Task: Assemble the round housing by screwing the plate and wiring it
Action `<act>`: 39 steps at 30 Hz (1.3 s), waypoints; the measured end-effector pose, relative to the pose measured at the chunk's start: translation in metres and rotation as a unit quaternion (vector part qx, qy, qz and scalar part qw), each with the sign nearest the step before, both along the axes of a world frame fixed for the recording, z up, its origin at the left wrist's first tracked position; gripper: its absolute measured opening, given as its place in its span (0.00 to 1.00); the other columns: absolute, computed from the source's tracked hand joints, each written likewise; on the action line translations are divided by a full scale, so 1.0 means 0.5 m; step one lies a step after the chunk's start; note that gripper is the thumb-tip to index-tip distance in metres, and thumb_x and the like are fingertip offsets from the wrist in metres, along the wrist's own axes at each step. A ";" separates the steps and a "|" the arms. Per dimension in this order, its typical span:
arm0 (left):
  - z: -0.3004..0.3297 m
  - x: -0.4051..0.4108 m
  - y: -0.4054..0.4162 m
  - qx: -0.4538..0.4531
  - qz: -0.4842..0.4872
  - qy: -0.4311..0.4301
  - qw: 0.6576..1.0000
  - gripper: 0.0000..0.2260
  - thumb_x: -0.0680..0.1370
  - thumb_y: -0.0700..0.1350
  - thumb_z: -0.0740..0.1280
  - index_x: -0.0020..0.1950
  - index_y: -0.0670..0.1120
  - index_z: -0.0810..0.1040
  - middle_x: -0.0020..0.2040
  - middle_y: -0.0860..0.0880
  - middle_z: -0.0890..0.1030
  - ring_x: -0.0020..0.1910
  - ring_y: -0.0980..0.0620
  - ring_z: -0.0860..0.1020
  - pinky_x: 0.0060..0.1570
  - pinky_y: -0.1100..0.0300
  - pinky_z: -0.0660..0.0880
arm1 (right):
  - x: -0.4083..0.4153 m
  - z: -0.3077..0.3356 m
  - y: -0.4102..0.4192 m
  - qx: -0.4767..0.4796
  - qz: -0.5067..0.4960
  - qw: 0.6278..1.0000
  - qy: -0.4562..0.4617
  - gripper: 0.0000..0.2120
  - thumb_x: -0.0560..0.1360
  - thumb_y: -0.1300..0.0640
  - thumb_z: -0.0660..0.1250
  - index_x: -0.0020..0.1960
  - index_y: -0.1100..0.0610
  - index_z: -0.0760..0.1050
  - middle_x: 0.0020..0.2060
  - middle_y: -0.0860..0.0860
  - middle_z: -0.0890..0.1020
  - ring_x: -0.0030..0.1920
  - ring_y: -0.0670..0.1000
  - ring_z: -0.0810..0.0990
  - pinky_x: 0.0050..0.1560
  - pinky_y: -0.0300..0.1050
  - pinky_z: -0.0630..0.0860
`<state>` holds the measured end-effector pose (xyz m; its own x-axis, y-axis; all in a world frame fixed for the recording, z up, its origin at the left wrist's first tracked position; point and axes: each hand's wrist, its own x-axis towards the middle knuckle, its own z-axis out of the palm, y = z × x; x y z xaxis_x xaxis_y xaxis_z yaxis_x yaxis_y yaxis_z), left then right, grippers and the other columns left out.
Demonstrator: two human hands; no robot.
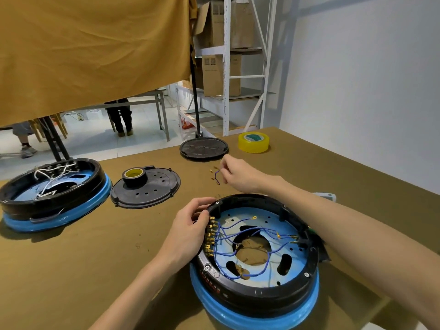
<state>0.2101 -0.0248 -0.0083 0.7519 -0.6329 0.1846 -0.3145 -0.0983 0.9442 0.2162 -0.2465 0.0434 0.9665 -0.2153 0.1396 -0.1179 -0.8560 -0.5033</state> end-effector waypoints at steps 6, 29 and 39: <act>0.051 0.001 0.015 -0.079 0.096 -0.096 0.988 0.16 0.82 0.49 0.67 0.70 0.56 0.75 0.60 0.61 0.81 0.57 0.65 0.78 0.53 0.67 0.76 | -0.151 0.081 0.073 0.331 0.054 0.939 -0.079 0.04 0.82 0.65 0.62 0.53 0.58 0.72 0.31 0.50 0.76 0.28 0.46 0.68 0.30 0.39 0.65; 0.100 -0.053 0.064 -0.010 -0.097 -0.023 0.995 0.10 0.75 0.57 0.71 0.44 0.53 0.89 0.39 0.49 0.87 0.38 0.58 0.84 0.40 0.70 0.76 | -0.296 0.047 0.170 0.351 0.007 0.936 0.012 0.06 0.78 0.56 0.74 0.53 0.58 0.85 0.41 0.55 0.88 0.37 0.49 0.84 0.33 0.37 0.78; 0.076 -0.039 0.079 -0.004 -0.069 -0.060 0.996 0.11 0.72 0.60 0.73 0.44 0.55 0.88 0.39 0.49 0.86 0.37 0.53 0.82 0.38 0.63 0.78 | -0.303 0.047 0.184 0.462 -0.020 0.884 0.070 0.08 0.76 0.62 0.75 0.54 0.63 0.84 0.45 0.62 0.87 0.43 0.55 0.87 0.38 0.42 0.82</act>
<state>0.1904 0.0145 0.0295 0.6295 -0.7275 0.2727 -0.4347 -0.0388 0.8997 0.0648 -0.1544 0.0669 0.9495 -0.2096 -0.2336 -0.2551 -0.0819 -0.9634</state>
